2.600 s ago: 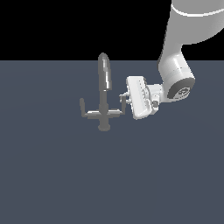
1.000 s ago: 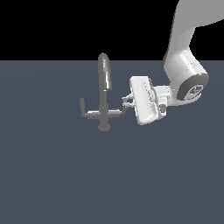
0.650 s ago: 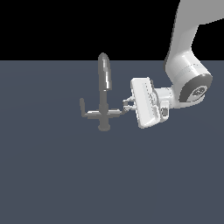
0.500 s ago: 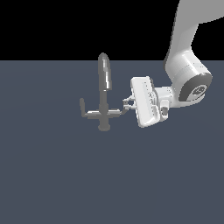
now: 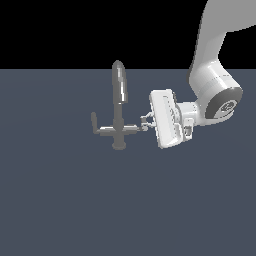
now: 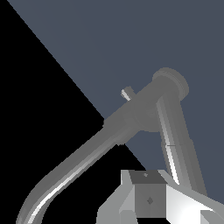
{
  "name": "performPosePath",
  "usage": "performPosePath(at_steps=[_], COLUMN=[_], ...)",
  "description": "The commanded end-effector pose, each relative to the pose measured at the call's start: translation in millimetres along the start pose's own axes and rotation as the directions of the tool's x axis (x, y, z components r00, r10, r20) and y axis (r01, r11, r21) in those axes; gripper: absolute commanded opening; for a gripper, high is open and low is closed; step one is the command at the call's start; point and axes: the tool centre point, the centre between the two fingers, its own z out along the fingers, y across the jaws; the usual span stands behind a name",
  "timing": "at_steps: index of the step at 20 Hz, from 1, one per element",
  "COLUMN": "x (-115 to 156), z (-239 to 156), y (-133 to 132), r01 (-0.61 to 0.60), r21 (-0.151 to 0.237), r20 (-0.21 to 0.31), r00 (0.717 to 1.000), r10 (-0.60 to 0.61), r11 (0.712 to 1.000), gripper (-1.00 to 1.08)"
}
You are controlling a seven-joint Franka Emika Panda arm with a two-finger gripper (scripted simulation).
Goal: Turn on the faucet by rotating a designated handle.
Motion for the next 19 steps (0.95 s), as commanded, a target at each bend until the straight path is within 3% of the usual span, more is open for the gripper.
performPosePath(at_steps=[1, 19], x=[-1, 51], z=[0, 10], y=[-4, 81], r01=[0.016, -0.103], r21=[-0.002, 0.005], r20=[-0.005, 0.01], r00=[1.0, 0.995], r10=[-0.016, 0.103], r11=[1.0, 0.995], gripper=[-1.0, -1.0])
